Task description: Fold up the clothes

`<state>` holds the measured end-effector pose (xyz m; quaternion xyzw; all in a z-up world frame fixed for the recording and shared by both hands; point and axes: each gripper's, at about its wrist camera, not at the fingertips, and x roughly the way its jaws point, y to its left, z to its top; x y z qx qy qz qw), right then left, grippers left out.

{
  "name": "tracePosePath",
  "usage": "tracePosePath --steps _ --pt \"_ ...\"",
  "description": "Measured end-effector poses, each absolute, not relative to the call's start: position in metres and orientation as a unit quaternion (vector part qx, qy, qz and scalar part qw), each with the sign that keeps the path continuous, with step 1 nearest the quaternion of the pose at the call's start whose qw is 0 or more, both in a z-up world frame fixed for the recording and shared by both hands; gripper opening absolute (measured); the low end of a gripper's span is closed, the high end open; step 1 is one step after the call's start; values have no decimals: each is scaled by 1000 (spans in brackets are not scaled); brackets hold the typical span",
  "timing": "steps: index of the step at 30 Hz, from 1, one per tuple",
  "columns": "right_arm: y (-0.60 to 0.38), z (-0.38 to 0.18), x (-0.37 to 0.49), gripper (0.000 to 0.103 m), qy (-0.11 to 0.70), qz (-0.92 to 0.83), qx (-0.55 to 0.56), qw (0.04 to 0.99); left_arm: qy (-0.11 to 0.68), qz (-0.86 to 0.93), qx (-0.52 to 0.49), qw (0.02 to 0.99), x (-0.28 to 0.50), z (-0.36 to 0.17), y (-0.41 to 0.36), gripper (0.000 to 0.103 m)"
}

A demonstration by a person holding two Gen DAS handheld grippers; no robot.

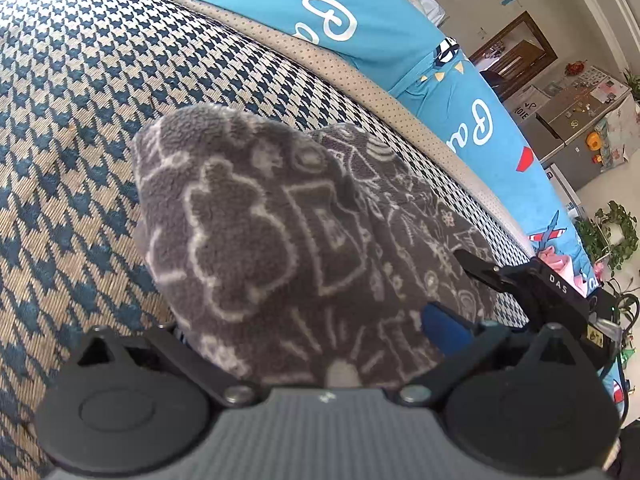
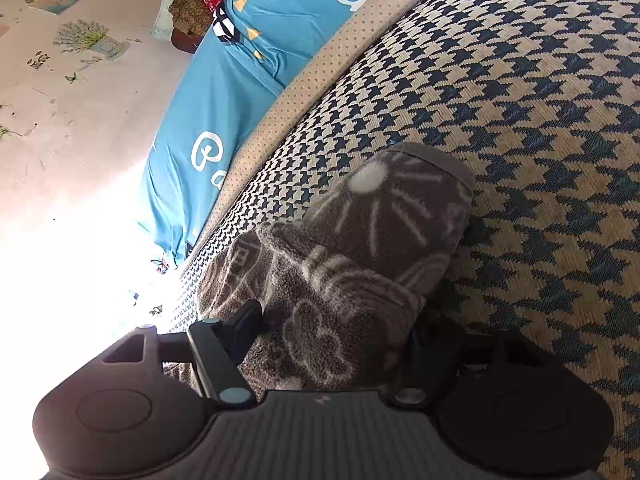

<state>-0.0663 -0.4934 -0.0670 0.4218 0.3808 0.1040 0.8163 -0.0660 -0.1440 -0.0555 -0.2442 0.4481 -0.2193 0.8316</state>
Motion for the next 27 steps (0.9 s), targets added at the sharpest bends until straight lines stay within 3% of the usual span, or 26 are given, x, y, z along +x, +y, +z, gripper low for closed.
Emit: tracePosePath --steps 5,9,15,18,23,25,27 --pt "-489 -66 -61 50 383 102 417 818 436 -219 -233 841 -71 -51 -147 101" --pt "-486 -57 -61 40 371 107 411 826 422 -219 -219 852 -77 -42 -146 91" --pt "-483 -56 -58 40 369 104 408 829 426 -210 -217 853 -74 -44 -144 92" --pt "-489 -67 -57 49 381 95 437 809 436 -205 -228 846 -71 -51 -146 103" --pt "-493 -73 -55 51 380 99 454 800 431 -206 -221 850 -70 -54 -150 103" --pt "-492 -73 -56 48 380 99 451 801 427 -203 -222 853 -72 -52 -149 99" --pt "-490 -70 -56 43 379 99 437 810 425 -199 -220 855 -74 -50 -148 88"
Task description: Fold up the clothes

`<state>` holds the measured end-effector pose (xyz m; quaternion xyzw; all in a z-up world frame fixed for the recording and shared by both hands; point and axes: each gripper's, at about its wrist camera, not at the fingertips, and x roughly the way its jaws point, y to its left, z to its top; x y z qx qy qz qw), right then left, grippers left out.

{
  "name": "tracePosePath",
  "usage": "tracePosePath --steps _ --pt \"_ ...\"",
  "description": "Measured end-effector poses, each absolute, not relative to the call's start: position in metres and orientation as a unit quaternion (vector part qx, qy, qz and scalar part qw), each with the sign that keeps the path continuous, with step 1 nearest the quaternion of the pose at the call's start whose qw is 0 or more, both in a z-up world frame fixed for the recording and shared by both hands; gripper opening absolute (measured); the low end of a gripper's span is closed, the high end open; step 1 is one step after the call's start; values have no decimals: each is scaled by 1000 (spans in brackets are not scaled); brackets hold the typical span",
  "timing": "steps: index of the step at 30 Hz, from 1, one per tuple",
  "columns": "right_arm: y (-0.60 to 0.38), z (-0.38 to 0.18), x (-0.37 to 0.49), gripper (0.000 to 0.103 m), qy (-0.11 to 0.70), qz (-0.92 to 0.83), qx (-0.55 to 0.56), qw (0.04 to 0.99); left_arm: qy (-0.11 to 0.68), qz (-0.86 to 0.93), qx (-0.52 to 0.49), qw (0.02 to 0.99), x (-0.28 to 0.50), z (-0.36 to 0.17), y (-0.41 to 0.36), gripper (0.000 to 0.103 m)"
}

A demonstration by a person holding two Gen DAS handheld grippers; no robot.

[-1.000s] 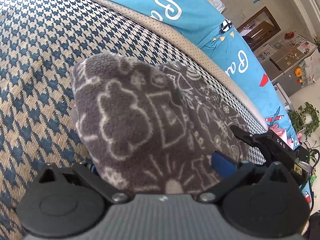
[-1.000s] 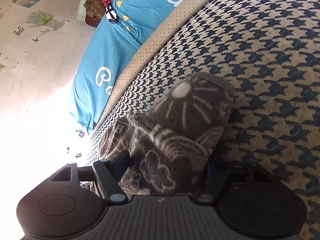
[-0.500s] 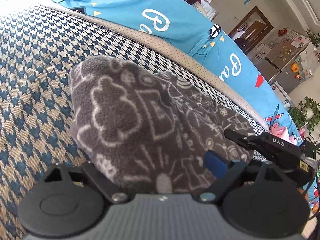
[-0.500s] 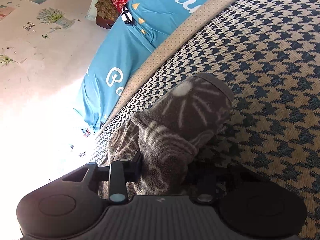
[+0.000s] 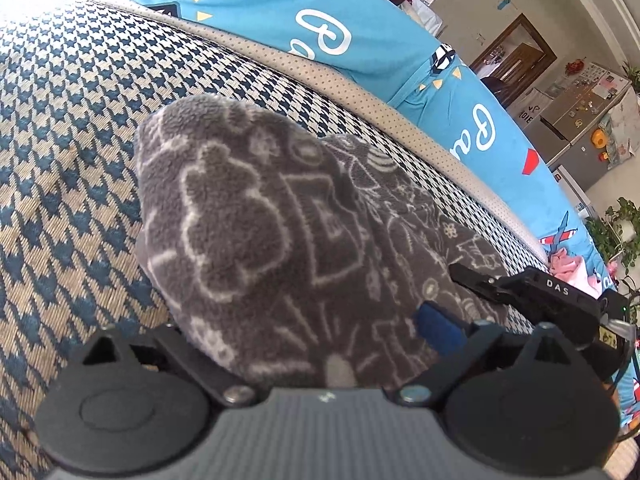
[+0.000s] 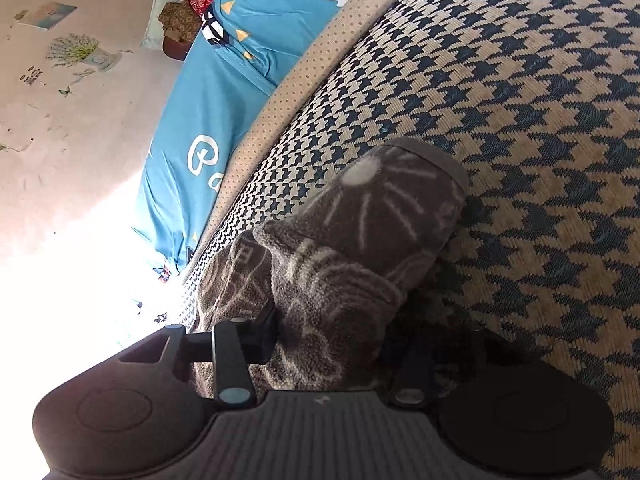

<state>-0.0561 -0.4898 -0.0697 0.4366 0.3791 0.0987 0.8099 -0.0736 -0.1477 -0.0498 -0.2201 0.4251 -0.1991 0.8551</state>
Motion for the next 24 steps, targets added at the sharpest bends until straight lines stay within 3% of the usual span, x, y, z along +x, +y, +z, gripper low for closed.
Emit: tracePosePath --steps 3,8,24 --pt "-483 -58 -56 37 370 100 406 830 423 -191 -217 859 -76 -46 -145 68" --pt "-471 -39 -64 34 342 98 375 856 410 -179 -202 871 -81 -34 -141 54" --pt "-425 -8 -113 33 266 97 355 891 341 -145 -123 920 -115 18 -124 53"
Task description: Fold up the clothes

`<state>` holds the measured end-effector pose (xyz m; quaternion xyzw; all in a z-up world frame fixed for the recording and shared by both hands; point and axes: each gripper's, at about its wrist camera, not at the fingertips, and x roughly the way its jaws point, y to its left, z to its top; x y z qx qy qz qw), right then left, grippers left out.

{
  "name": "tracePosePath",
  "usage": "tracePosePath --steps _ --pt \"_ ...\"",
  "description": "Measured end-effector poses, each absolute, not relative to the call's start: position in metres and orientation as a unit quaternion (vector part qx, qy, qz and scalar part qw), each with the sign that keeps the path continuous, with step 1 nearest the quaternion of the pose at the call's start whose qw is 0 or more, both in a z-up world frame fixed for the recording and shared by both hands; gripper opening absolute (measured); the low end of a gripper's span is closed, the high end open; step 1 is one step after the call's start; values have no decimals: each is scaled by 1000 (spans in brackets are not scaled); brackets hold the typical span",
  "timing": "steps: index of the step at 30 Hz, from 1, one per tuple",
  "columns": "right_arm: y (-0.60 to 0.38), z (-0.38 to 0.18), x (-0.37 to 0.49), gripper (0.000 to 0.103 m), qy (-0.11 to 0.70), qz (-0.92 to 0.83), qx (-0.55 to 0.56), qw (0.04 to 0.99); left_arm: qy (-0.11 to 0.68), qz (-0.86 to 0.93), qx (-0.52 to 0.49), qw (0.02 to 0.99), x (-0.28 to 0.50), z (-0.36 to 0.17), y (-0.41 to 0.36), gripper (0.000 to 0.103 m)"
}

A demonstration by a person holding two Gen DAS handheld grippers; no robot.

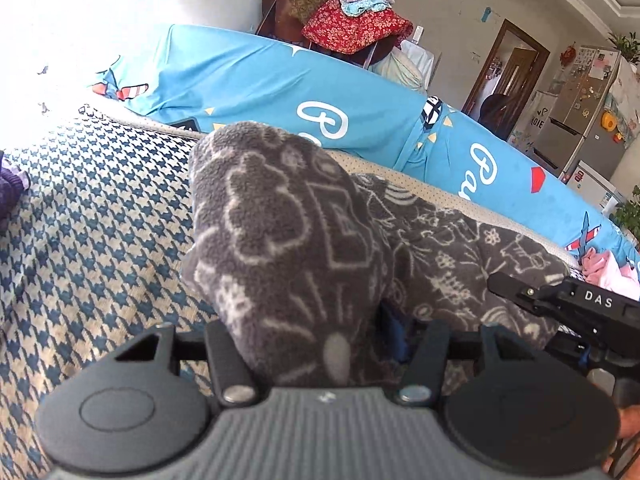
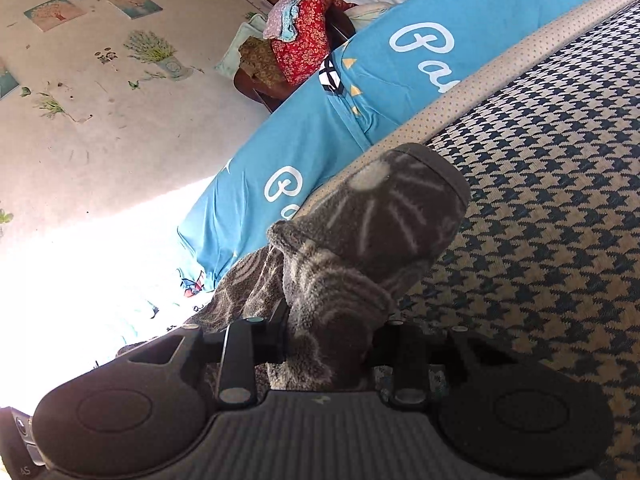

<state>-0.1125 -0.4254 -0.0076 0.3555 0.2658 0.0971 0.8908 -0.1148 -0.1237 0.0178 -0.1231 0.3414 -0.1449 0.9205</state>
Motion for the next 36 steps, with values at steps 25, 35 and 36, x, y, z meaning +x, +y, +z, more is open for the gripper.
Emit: tracePosePath --steps 25,35,36 --pt "-266 28 -89 33 271 209 318 884 273 1 -135 952 -148 65 20 53" --pt "-173 44 -53 33 268 283 311 867 233 106 -148 955 -150 88 96 53" --pt "-164 44 -50 33 269 289 312 864 231 117 -151 954 -149 90 105 53"
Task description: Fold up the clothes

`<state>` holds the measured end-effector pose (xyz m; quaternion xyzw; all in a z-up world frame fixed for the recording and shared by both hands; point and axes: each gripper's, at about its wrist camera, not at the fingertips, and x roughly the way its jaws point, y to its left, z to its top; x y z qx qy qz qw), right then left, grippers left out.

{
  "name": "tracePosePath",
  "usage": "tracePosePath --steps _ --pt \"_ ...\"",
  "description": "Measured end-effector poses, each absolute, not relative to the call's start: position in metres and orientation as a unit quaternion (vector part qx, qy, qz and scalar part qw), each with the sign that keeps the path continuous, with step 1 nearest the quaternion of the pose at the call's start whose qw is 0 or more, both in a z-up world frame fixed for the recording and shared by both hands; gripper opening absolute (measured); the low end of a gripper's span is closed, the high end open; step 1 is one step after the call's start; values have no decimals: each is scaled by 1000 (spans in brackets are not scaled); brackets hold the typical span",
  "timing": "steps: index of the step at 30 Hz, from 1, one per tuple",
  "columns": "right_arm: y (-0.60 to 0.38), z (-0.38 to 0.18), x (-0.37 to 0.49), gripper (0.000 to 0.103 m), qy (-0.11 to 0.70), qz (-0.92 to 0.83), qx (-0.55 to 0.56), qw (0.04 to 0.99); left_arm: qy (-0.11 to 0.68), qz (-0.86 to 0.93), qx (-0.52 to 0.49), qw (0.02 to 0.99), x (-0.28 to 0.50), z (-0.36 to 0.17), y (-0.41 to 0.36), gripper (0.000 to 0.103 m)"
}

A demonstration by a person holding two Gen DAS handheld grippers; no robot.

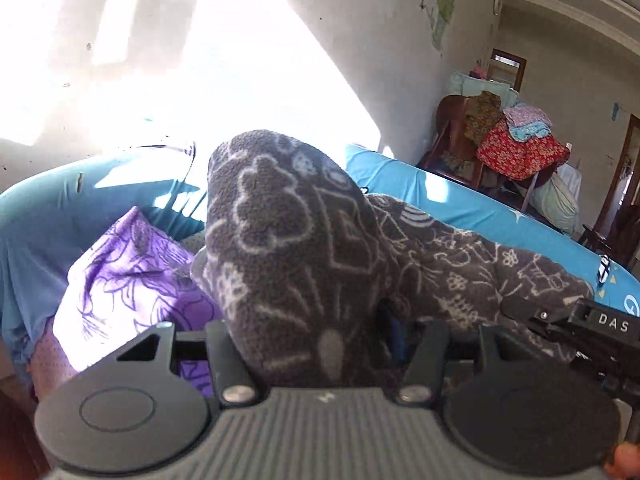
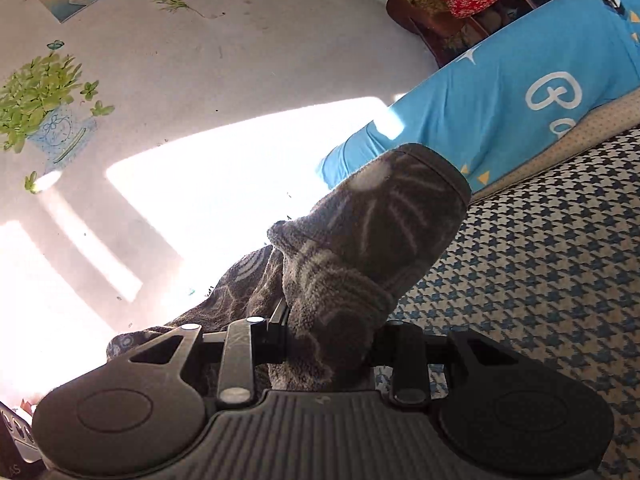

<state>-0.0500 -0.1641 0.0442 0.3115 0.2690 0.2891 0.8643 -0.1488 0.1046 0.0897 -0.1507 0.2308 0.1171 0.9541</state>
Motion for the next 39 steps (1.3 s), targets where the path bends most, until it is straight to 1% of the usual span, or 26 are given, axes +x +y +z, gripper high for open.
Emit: tracePosePath --steps 8,15,16,18,20,22,23,24,26,29,33,35,37,39 --pt "-95 37 -21 33 277 325 312 849 220 201 -136 945 -135 97 152 53" --pt "-48 23 -1 33 283 341 304 844 212 248 -133 936 -124 93 172 54" --pt "-43 20 2 33 285 340 301 844 213 255 -136 934 -122 90 175 55" --pt "-32 11 8 34 294 336 292 846 233 274 -154 920 -114 77 183 66" --pt "-18 -2 11 37 317 322 257 854 265 292 -161 905 -105 59 187 68" --pt "-8 -12 10 41 328 309 211 868 271 304 -148 901 -101 51 184 75" --pt "-6 -12 10 42 327 308 207 869 271 308 -142 901 -101 51 181 81" --pt "-6 -12 9 43 324 308 205 870 270 311 -136 901 -102 52 178 90" --pt "-4 -11 10 45 324 309 203 871 266 320 -136 899 -104 53 177 97" --pt "-2 -2 7 49 327 312 179 874 253 326 -160 897 -111 57 183 97" --pt "-8 9 -2 57 316 314 167 880 202 335 -180 902 -131 74 188 100" --pt "-10 13 -4 60 316 310 173 880 186 342 -175 904 -138 79 188 101" --pt "-15 16 -1 66 323 313 189 873 175 334 -175 909 -143 84 185 101" --pt "-17 20 3 66 331 308 195 870 169 322 -173 915 -145 88 181 101"
